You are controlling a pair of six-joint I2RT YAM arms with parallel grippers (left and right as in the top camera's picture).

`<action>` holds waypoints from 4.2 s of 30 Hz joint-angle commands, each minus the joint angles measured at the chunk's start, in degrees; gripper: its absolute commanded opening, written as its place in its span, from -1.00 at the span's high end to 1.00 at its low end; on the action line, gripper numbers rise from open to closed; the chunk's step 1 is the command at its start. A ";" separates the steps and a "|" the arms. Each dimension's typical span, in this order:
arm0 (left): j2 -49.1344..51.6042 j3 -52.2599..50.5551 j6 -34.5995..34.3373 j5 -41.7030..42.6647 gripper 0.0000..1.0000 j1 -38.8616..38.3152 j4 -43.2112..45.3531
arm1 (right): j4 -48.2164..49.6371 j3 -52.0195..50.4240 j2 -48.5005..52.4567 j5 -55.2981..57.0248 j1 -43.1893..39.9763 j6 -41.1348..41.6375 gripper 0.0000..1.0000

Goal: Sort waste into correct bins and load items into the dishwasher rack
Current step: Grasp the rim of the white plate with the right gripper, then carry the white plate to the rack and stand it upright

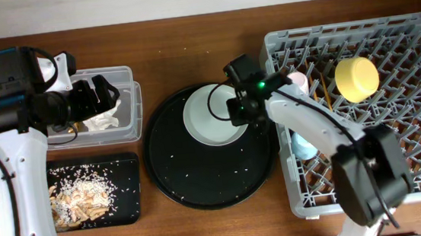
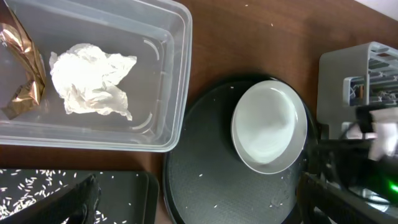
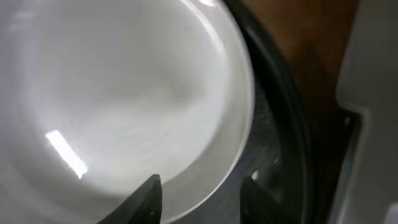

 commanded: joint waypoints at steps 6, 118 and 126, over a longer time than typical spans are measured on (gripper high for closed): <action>-0.02 -0.11 -0.33 -0.02 -0.99 0.13 0.09 | 3.32 0.04 8.04 5.16 0.26 2.14 0.20; -0.02 -0.11 -0.33 -0.02 -0.99 0.13 0.09 | -3.21 9.29 -45.40 0.07 -15.26 -6.08 -0.97; -0.02 -0.11 -0.33 -0.02 -0.99 0.13 0.09 | 9.29 -23.39 -91.58 11.23 -17.33 -7.10 -0.97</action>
